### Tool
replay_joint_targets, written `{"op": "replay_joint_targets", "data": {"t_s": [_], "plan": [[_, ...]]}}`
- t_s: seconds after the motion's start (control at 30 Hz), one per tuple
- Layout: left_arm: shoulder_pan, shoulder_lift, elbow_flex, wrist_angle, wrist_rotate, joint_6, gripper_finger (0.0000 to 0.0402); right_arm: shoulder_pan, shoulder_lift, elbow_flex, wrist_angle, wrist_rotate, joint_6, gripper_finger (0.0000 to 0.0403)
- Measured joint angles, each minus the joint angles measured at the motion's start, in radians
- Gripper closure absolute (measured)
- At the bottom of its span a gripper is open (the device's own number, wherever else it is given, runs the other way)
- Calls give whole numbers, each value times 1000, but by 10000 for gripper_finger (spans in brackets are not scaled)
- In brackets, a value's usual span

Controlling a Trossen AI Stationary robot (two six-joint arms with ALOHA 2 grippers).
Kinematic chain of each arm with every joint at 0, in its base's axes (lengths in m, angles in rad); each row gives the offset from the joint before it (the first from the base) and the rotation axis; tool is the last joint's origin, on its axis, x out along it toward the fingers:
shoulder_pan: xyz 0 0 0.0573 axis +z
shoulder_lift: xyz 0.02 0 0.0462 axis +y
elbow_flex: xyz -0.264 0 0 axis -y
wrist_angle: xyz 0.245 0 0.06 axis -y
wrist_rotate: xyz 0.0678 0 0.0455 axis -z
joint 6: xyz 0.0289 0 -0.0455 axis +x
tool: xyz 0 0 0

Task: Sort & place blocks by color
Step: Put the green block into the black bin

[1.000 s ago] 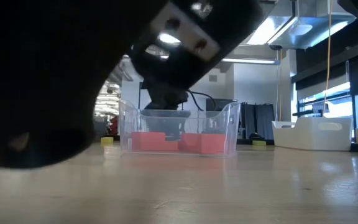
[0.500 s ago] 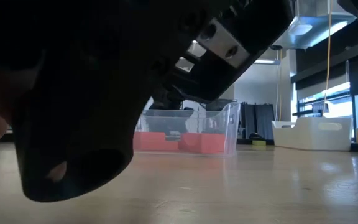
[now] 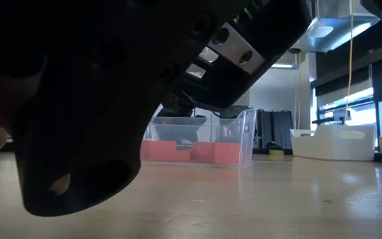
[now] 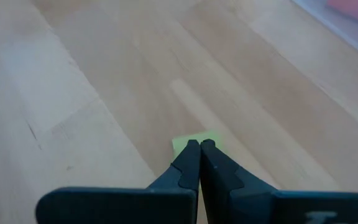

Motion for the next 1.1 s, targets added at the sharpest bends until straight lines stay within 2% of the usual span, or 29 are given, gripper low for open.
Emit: {"op": "replay_joint_targets", "data": {"t_s": [0.33,0.5,0.63,0.73,0.9,1.1], "plan": [[0,0,0,-32,-15,0,402,-8,0,0,-15,-9,4,402],[0,0,0,-95,-83,-12,402,-8,0,-28,-6,-13,6,402],[12,-19,0,-116,-7,-99,402,-8,0,-109,37,-43,7,402],[32,-53,0,-112,1,-164,402,-8,1,-202,114,-43,8,402],[84,-112,0,-115,16,-252,402,-13,14,-369,347,-31,80,402],[141,-150,0,-118,18,-348,402,-40,129,-411,432,-62,116,402]]}}
